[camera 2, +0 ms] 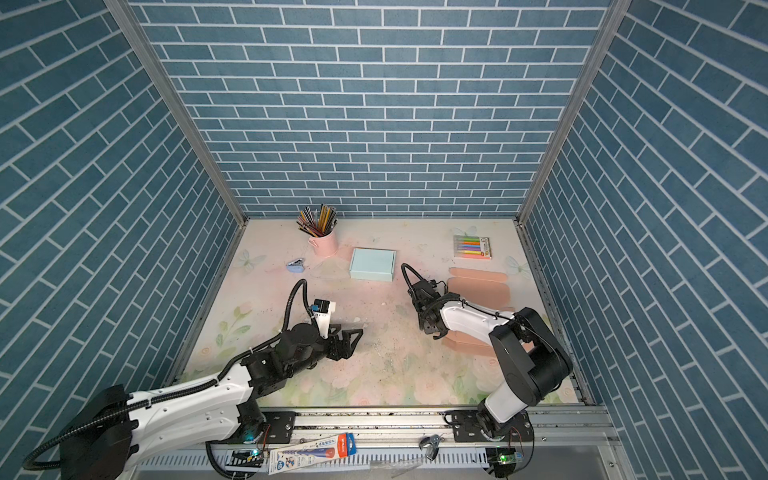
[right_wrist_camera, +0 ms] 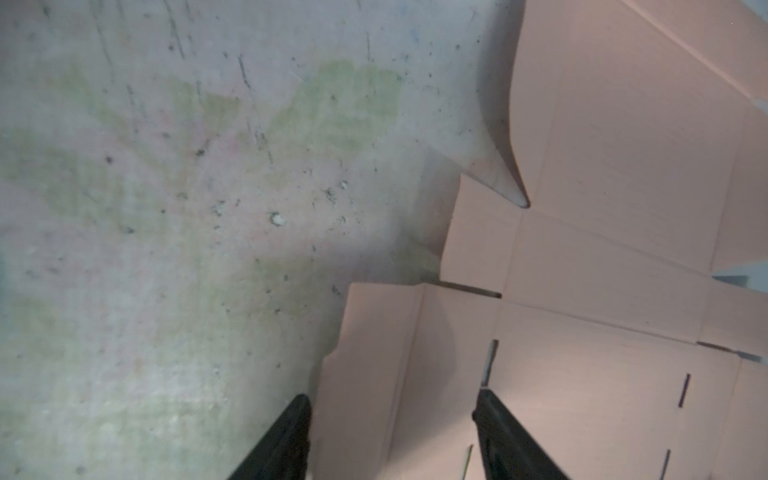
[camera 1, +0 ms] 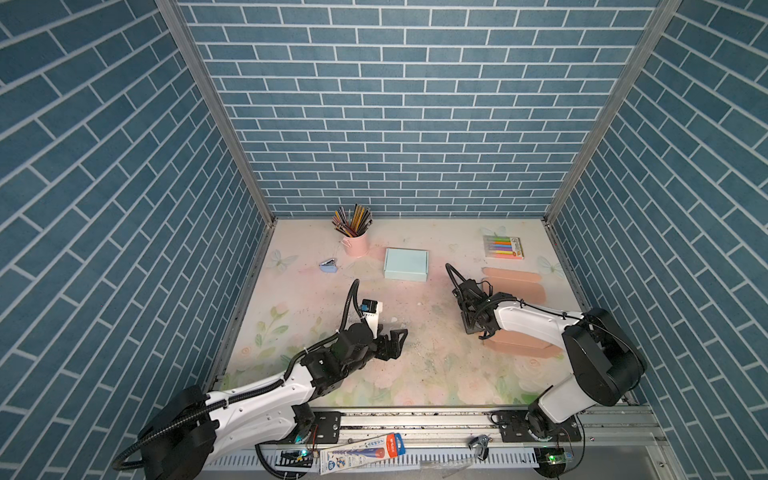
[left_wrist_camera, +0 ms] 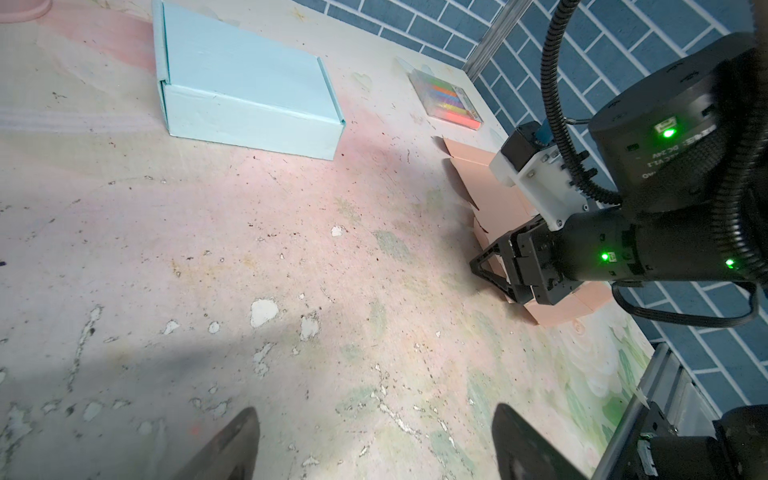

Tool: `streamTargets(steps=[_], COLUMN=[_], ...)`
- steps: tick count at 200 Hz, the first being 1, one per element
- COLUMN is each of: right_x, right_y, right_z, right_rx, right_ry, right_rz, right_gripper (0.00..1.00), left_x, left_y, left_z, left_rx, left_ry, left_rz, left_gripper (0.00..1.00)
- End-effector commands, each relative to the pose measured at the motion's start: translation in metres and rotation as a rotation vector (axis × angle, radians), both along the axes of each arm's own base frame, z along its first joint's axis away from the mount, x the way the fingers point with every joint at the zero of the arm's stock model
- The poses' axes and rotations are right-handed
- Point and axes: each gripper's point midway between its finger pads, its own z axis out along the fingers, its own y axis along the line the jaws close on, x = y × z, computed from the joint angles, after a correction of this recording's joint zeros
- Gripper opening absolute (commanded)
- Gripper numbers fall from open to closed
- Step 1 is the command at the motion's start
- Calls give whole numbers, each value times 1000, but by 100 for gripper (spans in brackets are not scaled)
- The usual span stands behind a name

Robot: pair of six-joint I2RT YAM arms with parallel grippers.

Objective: Fold the paper box

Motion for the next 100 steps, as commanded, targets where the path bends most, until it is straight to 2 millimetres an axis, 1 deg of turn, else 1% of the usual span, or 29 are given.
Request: streamTargets(steps=[1, 26, 59, 100], right_x=[-1, -4, -7, -12], right_y=[-7, -8, -10, -12], right_z=[5, 6, 8, 12], right_rx=[-58, -81, -102, -96], right_ry=[-5, -9, -13, -20], right_rz=[-30, -29, -32, -42], right_gripper=[56, 49, 35, 23], left_x=[-2, -3, -5, -6], left_y=[-3, -2, -1, 1], left_z=[0, -4, -3, -4], left_rx=[-32, -38, -50, -52], left_ry=[6, 15, 13, 12], left_rz=[-3, -5, -4, -3], left_gripper=[88, 88, 88, 88])
